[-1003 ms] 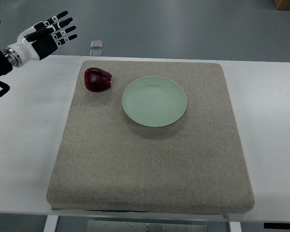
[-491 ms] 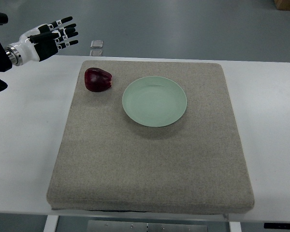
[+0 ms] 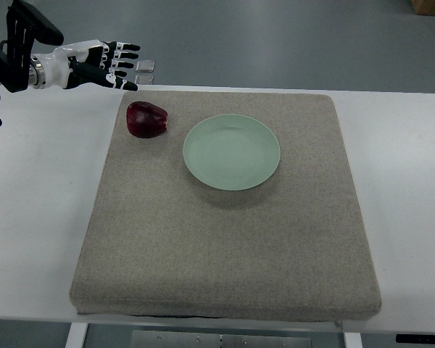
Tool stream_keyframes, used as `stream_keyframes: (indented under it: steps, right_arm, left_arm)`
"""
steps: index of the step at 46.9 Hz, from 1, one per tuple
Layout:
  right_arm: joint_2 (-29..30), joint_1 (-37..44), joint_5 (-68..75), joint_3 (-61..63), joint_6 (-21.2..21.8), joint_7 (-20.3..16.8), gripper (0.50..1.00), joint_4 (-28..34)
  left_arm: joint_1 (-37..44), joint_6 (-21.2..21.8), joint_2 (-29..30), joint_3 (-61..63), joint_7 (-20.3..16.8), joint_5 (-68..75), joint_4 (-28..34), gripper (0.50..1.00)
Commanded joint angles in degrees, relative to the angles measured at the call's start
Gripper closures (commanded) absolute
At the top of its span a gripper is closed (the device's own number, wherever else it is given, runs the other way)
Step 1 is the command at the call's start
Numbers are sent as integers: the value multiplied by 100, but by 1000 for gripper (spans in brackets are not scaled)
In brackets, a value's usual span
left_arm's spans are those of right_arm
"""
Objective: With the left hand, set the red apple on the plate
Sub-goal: 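Lower the left hand over the apple and close fingers around it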
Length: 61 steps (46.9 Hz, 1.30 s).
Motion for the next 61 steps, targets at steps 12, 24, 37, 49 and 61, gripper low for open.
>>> stream_keyframes:
  steps: [12, 24, 37, 49, 61]
  right_arm:
    - [0, 0, 0, 0, 0, 2, 570, 0]
    - [0, 0, 0, 0, 0, 2, 570, 0]
    - [0, 0, 0, 0, 0, 2, 568, 0]
    - [0, 0, 0, 0, 0, 2, 570, 0]
    - [0, 0, 0, 0, 0, 2, 568, 0]
  left_arm:
    - [-61, 994, 6, 70, -119, 2467, -968, 504]
    - [-61, 1188, -73, 70, -128, 3847, -1047, 504]
    - [9, 1188, -231, 87, -119, 4419, -1047, 506]
    - [36, 1214, -416, 131, -119, 4577, -1012, 506]
    - [71, 1223, -424, 149, -119, 4815, -968, 512]
